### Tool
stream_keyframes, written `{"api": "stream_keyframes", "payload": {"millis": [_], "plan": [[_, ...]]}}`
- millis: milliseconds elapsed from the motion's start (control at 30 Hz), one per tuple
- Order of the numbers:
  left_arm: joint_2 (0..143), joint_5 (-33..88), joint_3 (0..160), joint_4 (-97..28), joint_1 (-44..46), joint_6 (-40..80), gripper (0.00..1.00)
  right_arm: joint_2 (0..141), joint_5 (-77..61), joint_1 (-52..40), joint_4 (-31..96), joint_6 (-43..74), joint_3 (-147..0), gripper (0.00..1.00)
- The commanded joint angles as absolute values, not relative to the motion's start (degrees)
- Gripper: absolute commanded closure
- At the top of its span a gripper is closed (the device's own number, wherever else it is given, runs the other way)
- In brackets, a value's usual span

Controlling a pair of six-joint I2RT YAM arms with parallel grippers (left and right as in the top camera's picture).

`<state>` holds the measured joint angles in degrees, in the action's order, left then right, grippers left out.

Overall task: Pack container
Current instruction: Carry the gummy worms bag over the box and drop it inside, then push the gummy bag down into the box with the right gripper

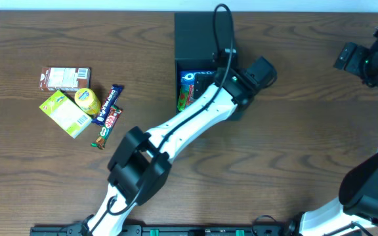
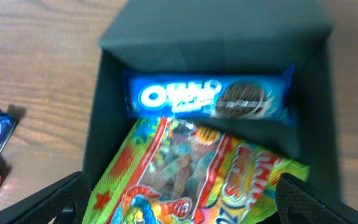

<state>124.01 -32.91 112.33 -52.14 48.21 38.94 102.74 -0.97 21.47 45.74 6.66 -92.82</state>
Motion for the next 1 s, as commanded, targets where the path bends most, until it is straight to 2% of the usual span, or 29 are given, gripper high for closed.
{"api": "stream_keyframes", "payload": {"millis": [0, 33, 67, 100, 267, 433, 567, 667, 767, 967], "plan": [[118.0, -33.1, 113.9, -51.1, 44.9, 39.4, 0.05, 103.4, -5.6, 20.4, 46.3, 0.4, -92.5, 0.09], [116.3, -32.8, 113.9, -50.9, 43.0, 40.2, 0.05, 103.4, -9.1, 19.7, 46.5, -1.8, -92.5, 0.22], [114.6, -31.3, 113.9, -50.9, 40.4, 40.5, 0.05, 103.4, -13.1, 18.8, 46.5, -4.1, -92.5, 0.66], [113.4, -29.1, 113.9, -51.0, 37.9, 40.5, 0.05, 103.4, -16.4, 17.7, 46.6, -5.3, -92.5, 0.99], [111.2, -15.2, 113.9, -52.7, 24.6, 39.7, 0.05, 103.4, -27.8, 9.6, 50.3, -12.7, -92.5, 0.99], [111.3, -8.6, 113.7, -53.8, 14.2, 36.4, 0.04, 103.4, -27.9, -1.7, 55.6, -18.0, -92.5, 0.99], [111.3, -4.8, 113.7, -53.8, 6.7, 30.7, 0.05, 105.5, -19.4, -16.0, 59.0, -18.9, -92.4, 0.99], [111.3, -3.3, 113.7, -53.7, 4.4, 29.5, 0.05, 108.7, -18.5, -22.4, 58.4, -18.9, -92.4, 0.99], [111.3, -3.4, 113.7, -53.6, 3.7, 28.1, 0.05, 113.6, -11.0, -26.2, 57.4, -15.1, -92.4, 0.99], [111.3, -3.3, 113.7, -53.5, 3.8, 27.0, 0.05, 122.9, -5.8, -25.7, 58.5, -9.0, -92.4, 0.99]]}}
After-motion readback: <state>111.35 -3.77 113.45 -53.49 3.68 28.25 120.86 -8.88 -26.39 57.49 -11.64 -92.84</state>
